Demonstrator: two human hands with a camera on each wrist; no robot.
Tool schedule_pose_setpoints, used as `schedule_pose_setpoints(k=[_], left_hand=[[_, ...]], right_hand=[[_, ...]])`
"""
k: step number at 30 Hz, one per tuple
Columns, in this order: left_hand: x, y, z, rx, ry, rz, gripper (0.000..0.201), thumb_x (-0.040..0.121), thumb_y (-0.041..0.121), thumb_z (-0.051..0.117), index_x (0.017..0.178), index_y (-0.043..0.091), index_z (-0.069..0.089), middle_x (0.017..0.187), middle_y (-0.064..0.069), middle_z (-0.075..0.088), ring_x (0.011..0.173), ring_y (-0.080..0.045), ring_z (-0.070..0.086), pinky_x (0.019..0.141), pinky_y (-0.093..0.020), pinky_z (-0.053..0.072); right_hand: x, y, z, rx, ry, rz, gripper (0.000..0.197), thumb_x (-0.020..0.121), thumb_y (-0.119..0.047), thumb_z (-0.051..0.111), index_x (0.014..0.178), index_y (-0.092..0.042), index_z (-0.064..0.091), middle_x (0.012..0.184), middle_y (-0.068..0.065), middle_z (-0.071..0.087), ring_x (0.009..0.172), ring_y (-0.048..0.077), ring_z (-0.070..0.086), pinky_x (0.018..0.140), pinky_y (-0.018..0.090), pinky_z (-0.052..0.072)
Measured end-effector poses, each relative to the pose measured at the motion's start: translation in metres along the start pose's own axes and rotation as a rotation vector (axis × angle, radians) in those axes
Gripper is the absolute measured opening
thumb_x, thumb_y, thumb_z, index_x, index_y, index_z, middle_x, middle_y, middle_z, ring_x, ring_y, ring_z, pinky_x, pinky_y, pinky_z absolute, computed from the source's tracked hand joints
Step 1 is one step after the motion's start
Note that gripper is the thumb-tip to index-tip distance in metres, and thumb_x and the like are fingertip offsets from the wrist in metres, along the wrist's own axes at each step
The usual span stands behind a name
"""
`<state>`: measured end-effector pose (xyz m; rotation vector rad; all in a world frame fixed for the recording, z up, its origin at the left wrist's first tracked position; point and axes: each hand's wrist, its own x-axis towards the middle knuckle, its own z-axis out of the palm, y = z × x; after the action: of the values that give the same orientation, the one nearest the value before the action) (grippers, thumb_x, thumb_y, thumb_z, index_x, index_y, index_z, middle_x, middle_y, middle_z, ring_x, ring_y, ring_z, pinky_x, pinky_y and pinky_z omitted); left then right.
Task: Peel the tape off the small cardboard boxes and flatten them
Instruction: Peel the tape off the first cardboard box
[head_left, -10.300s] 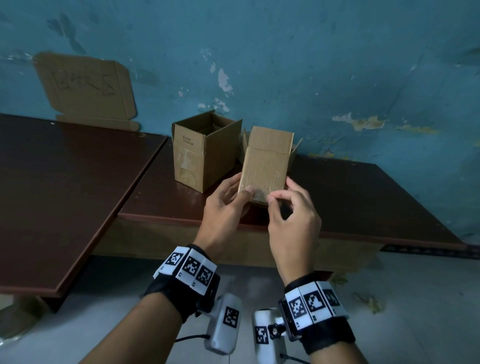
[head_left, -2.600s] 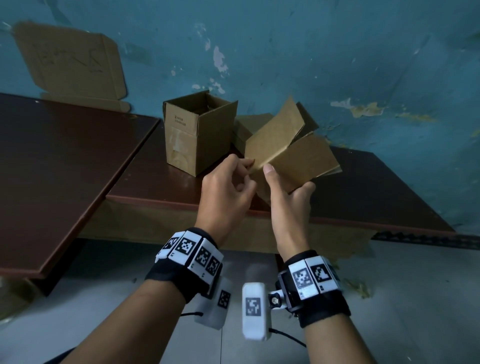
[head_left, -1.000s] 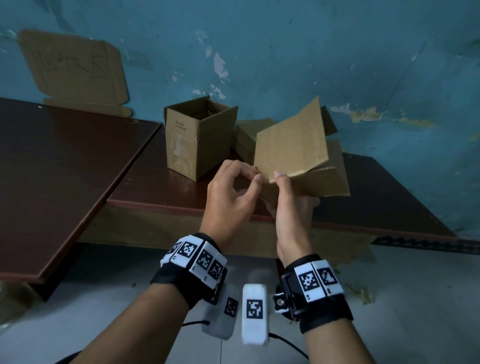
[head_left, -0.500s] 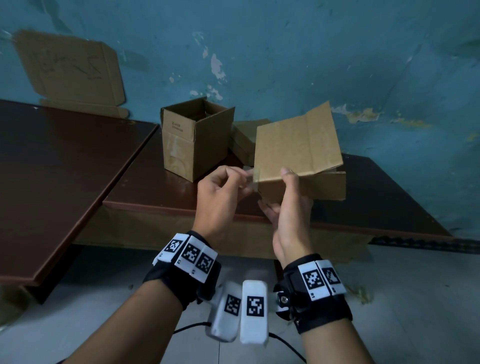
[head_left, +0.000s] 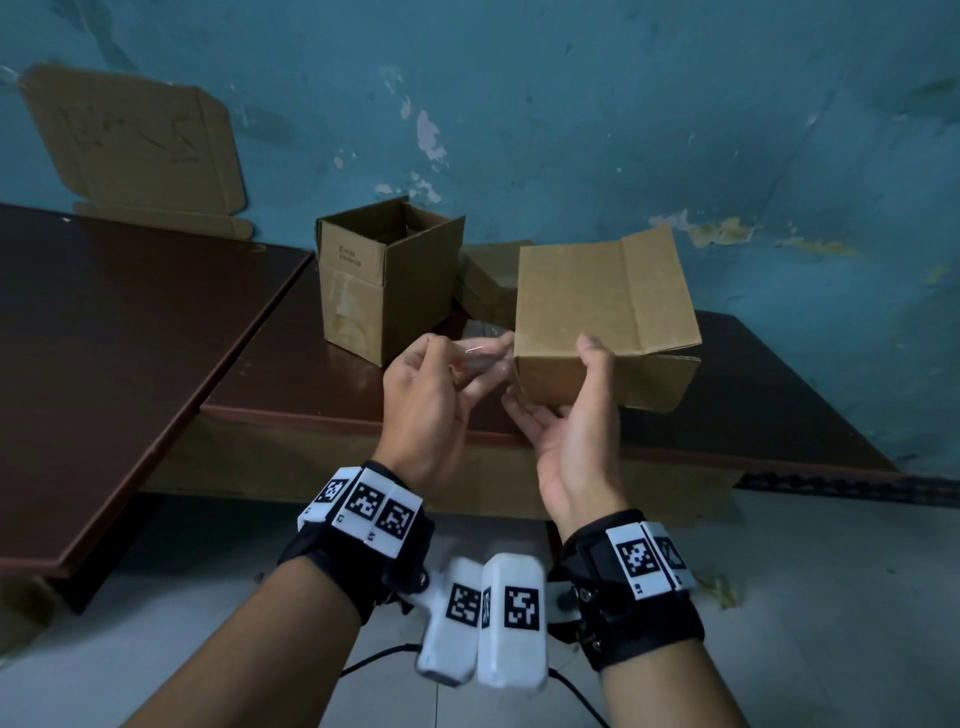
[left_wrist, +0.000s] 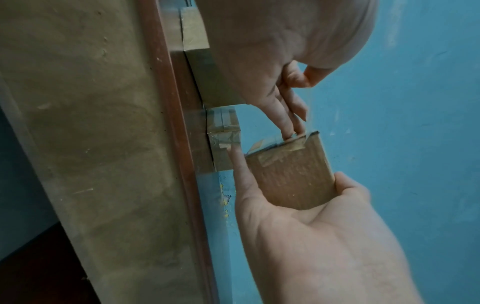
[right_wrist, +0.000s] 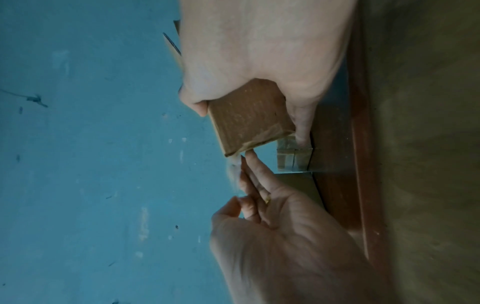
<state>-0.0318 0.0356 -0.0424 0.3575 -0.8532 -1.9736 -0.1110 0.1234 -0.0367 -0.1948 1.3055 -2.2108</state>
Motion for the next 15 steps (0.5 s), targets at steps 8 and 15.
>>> schedule_pose_setpoints(k=[8,15], left_hand=[[0.0048,0.0014,-0.0002,-0.122,0.091,-0.065,0.027,0.107,-0.006,0.04,0.087,0.004,0.054,0.077,-0.022,0.065,0.094,-0.037,0.078,0.084,-0.045,0.068],[0.0077,0.0019,-0.0013,-0.156,0.142,-0.084,0.028,0.11,-0.001,0.04,0.085,0.008,0.049,0.07,-0.013,0.054,0.069,-0.021,0.07,0.083,-0.043,0.066]], right_hand=[[-0.0018,-0.0009,0.0024,0.029,-0.072,0.044,0.042,0.099,-0.055,0.062,0.125,-0.022,0.064,0.124,0.02,0.071,0.113,0.034,0.074,0.104,0.053,0.058],[-0.0023,-0.0002,0.0036,0.064,-0.088,0.081,0.061,0.097,-0.059,0.065,0.144,-0.021,0.054,0.133,0.024,0.062,0.112,0.036,0.075,0.099,0.055,0.061]])
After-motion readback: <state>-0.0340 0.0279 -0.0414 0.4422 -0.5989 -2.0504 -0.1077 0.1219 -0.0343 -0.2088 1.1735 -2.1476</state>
